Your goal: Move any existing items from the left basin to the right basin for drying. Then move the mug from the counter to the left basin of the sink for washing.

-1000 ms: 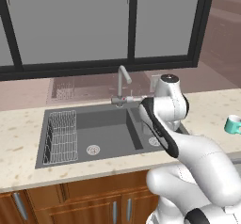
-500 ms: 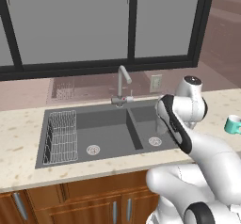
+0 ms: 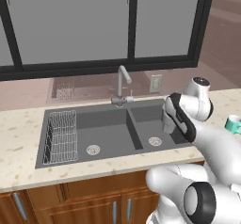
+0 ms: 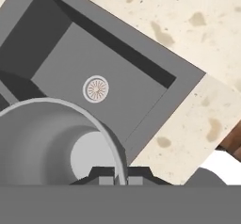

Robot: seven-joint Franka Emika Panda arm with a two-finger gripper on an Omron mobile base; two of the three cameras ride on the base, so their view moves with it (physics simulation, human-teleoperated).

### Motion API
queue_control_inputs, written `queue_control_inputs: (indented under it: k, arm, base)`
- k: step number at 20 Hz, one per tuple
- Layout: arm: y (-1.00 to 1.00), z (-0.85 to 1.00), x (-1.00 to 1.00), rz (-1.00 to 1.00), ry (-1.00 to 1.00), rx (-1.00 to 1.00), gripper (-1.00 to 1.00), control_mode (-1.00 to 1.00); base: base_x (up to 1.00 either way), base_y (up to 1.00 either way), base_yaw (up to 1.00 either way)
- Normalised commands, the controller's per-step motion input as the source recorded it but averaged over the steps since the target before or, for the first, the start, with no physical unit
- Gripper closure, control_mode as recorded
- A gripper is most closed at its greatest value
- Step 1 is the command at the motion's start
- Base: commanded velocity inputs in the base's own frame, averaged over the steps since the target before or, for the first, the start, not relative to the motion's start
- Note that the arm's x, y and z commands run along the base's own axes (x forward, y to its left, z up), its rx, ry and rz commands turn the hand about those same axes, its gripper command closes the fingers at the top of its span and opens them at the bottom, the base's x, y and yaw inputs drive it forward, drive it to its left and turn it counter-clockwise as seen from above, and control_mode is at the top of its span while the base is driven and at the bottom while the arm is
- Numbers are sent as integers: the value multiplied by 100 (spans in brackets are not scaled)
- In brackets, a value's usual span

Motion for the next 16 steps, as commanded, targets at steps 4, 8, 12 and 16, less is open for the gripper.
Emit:
queue_control_inputs:
  k: [4, 8, 12, 16]
  arm:
    - [-13, -30, 32, 3, 4, 0, 100, -100]
    - [-12, -37, 29, 8, 0, 0, 100, -100]
    - [-5, -33, 29, 7, 1, 0, 100, -100]
    - [0, -29, 32, 6, 3, 0, 100, -100]
  base:
    - [0, 0, 0]
    - [0, 0, 0]
    - [0, 0, 0]
    - [0, 0, 0]
